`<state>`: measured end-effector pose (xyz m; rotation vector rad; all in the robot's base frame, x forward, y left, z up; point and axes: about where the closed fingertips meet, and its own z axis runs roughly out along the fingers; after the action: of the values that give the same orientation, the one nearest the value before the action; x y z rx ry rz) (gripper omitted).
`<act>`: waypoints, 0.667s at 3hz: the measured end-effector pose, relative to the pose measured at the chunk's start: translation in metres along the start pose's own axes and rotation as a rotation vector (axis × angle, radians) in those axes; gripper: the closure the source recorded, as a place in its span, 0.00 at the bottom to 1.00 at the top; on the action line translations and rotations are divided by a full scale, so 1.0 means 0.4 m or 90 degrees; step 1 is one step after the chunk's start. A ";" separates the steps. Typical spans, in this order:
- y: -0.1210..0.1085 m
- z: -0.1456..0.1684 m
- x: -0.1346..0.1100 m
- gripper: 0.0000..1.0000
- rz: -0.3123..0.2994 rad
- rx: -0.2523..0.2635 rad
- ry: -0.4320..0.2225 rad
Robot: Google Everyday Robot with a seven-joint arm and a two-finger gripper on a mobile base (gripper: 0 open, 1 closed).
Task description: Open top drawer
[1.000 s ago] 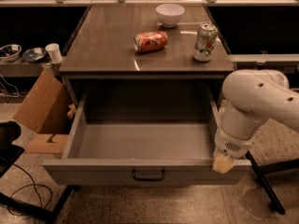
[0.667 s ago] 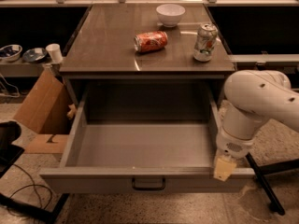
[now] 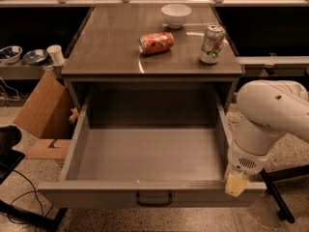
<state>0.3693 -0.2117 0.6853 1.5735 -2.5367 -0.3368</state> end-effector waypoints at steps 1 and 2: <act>0.000 0.000 0.000 0.82 0.000 0.000 0.000; 0.000 0.000 0.000 0.59 0.000 0.000 0.000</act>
Offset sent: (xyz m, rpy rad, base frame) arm 0.0000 0.0000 0.0000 0.0000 0.0000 0.0000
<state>0.3693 -0.2117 0.6853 1.5735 -2.5367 -0.3367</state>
